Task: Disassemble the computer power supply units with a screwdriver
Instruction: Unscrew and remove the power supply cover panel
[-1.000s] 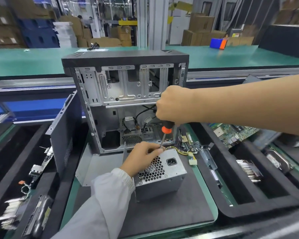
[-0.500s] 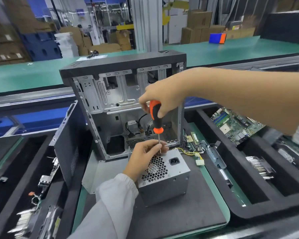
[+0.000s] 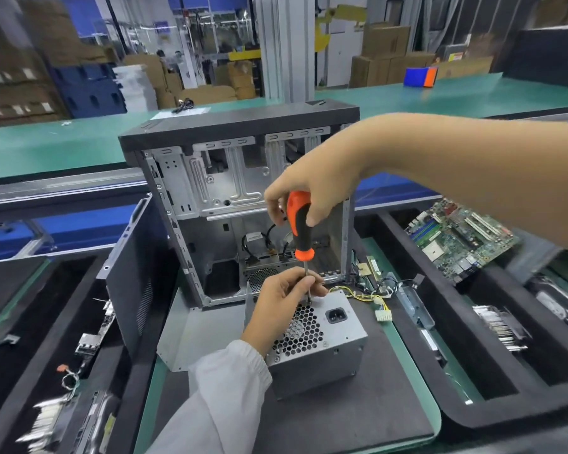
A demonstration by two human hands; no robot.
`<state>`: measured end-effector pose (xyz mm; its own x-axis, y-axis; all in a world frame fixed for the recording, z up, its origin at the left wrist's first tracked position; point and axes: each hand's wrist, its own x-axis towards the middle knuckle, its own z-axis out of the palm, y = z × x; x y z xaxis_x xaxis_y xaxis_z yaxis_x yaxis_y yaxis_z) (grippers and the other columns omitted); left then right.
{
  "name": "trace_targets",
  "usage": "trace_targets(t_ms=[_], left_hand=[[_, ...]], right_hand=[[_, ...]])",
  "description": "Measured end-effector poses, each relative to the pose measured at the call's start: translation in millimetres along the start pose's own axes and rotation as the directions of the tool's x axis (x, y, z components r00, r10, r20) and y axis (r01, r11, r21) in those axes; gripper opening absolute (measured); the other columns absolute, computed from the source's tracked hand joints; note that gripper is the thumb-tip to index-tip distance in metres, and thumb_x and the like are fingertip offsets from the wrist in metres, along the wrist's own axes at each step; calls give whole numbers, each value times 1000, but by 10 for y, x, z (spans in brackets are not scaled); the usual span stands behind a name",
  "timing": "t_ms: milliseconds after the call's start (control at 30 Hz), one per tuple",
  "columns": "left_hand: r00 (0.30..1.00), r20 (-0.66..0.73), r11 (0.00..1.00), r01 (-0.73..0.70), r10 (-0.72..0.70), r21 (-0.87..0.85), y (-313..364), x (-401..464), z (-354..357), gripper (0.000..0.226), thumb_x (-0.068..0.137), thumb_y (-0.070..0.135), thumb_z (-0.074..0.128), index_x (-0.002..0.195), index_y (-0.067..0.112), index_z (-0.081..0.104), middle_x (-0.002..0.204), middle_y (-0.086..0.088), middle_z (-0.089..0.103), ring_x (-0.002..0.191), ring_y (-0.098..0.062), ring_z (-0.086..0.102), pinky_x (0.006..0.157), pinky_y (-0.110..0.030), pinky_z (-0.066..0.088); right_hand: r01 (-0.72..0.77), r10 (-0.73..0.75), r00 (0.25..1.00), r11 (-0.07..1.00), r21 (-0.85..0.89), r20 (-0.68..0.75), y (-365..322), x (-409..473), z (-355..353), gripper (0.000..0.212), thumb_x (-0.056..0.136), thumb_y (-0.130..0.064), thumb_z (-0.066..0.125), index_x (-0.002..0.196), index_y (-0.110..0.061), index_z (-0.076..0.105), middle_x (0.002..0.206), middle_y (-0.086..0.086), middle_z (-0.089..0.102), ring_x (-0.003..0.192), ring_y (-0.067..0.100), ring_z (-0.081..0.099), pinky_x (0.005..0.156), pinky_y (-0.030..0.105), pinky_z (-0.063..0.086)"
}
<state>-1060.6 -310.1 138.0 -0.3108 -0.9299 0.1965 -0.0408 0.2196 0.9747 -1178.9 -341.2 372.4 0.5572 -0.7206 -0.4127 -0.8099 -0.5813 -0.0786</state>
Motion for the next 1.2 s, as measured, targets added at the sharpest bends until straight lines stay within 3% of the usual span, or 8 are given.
trace_targets(t_ms=[167,367,567,667,800,933,1033,1200], left_hand=[[1000,6,999,-8,8,32,-4,-5,-9,21,100,7,50,95,13,69,87,-5,75,88,-18,72,79,-29,58],[999,4,999,-39,39,19,-27,1,-29,24,101,6,48,107,15,69,91,-5,75,93,-19,71,90,-28,54],[999,4,999,-42,41,16,-42,11,-28,22,100,3,48,101,13,68,89,-7,74,91,-20,72,87,-29,55],[999,-2,999,-36,36,12,-52,10,-31,21,100,4,50,100,14,68,89,-6,75,91,-20,71,86,-28,56],[1000,12,1000,-14,14,11,-64,15,-30,19,98,4,53,99,14,68,87,-6,75,89,-19,71,80,-26,56],[1000,13,1000,9,-9,7,-53,15,-22,19,97,2,54,95,15,69,86,-8,74,87,-21,71,76,-23,53],[1000,10,999,14,-14,38,-52,17,-32,16,95,3,59,95,15,69,87,-6,75,88,-19,71,78,-24,54],[999,18,866,-41,37,498,-76,29,-89,9,82,9,76,90,11,75,91,-1,69,82,-9,64,76,-8,46]], right_hand=[[-295,278,953,942,-163,-117,-114,68,169,77,80,-78,37,81,-4,58,57,8,68,45,18,66,56,30,55],[-64,60,998,982,-176,-25,-35,38,79,23,88,-13,61,109,-21,55,100,3,57,83,24,63,75,39,56],[-252,234,953,965,-75,-193,-45,50,152,72,81,-75,43,87,-5,55,46,5,62,45,20,66,52,28,56],[-248,189,956,928,-276,-224,-31,125,170,54,96,-54,40,81,-5,55,52,6,63,53,23,67,64,31,57],[-83,81,996,994,-66,-32,0,16,32,32,88,-27,65,116,-25,50,96,3,53,65,16,60,55,29,50],[-262,265,958,964,45,-106,-67,46,117,69,79,-71,53,95,-4,55,65,9,68,51,22,69,52,29,57],[-261,229,956,948,-180,-180,-64,111,186,55,94,-57,44,71,-7,51,44,4,61,41,19,62,61,31,58],[-176,158,977,977,-123,-141,-1,33,132,16,96,-30,55,87,-18,52,70,3,61,31,6,54,60,31,57]])
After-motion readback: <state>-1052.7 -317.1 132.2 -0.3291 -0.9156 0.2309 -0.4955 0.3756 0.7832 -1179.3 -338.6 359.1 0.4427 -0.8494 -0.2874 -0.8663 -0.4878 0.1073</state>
